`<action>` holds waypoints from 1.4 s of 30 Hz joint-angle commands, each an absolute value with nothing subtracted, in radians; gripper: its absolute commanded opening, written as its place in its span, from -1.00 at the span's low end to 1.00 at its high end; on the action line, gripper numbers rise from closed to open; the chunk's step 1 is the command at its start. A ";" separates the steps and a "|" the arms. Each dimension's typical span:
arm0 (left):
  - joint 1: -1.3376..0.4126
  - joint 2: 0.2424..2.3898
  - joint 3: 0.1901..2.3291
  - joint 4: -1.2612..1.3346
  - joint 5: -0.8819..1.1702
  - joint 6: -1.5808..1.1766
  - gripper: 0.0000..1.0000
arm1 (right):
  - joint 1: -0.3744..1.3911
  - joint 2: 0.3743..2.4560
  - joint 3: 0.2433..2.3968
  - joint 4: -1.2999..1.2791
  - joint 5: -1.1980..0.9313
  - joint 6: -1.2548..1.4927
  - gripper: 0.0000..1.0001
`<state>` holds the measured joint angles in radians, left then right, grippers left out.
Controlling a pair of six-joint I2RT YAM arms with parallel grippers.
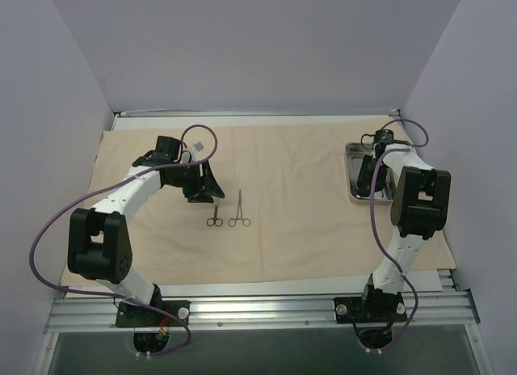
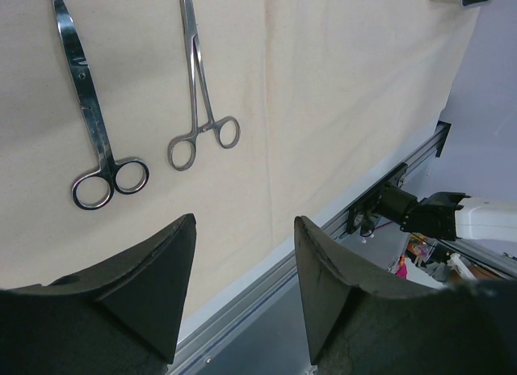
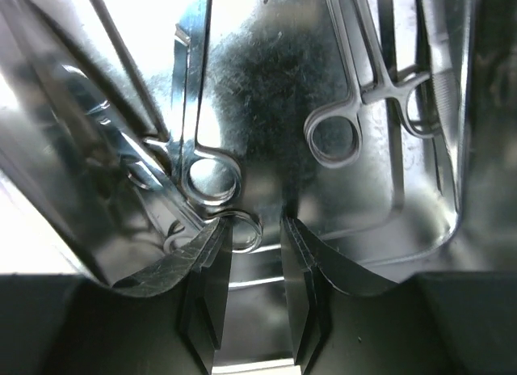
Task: Open and lay out the surgical kit
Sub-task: Pick up the medical item from the container.
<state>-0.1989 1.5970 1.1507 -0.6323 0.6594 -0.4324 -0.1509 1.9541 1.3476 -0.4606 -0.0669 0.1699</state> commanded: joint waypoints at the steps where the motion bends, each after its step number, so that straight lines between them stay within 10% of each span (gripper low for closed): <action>1: -0.195 1.582 1.173 -0.629 0.675 -0.416 0.21 | -0.156 1.997 1.342 -0.466 -0.038 0.160 -0.37; 17: -0.195 1.562 1.158 -0.618 0.673 -0.431 0.21 | -0.155 1.997 1.374 -0.479 -0.023 0.127 -1.00; 42: -0.201 1.574 1.258 -0.591 0.787 -0.422 0.23 | -0.227 1.727 1.427 -0.597 -0.165 0.275 -1.00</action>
